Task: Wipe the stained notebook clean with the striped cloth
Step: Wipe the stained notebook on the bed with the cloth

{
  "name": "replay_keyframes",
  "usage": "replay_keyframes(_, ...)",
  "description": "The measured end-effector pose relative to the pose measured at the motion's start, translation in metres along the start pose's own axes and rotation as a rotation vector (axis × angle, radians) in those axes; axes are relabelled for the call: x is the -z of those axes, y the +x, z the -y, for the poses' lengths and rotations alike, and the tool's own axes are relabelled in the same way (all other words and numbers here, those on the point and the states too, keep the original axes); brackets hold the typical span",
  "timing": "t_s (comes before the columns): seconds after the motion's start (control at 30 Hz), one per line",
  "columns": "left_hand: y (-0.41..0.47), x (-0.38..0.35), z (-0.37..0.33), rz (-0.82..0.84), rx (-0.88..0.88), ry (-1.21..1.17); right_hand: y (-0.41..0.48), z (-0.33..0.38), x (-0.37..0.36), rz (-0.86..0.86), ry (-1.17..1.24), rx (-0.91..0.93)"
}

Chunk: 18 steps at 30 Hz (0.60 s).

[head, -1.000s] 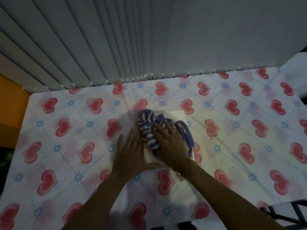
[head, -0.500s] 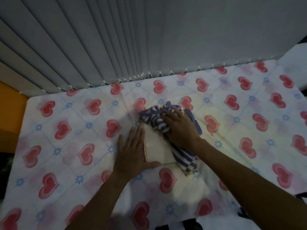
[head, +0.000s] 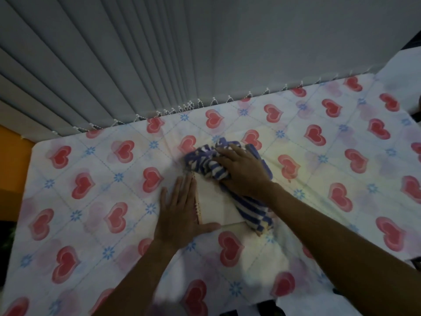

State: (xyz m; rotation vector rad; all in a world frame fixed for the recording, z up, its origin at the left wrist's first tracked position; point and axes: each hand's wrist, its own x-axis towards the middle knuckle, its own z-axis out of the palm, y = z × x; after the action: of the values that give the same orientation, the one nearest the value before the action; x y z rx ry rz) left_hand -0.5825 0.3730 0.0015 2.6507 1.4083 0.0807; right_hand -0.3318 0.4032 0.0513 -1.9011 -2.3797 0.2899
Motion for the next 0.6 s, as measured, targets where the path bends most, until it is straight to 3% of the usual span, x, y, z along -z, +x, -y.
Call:
replay_keyframes(0.1,0.001,0.002,-0.001,0.017,0.003,0.003,0.005,0.023,-0.008,-0.022,0.047,-0.112)
replay_keyframes(0.4,0.002,0.005,-0.004,0.067,0.007,0.004,-0.064,0.050,-0.017,-0.015,0.099,-0.048)
replay_keyframes(0.6,0.002,0.020,-0.010,0.081,0.011,-0.019,-0.101,0.055,-0.011,0.088,0.085,-0.066)
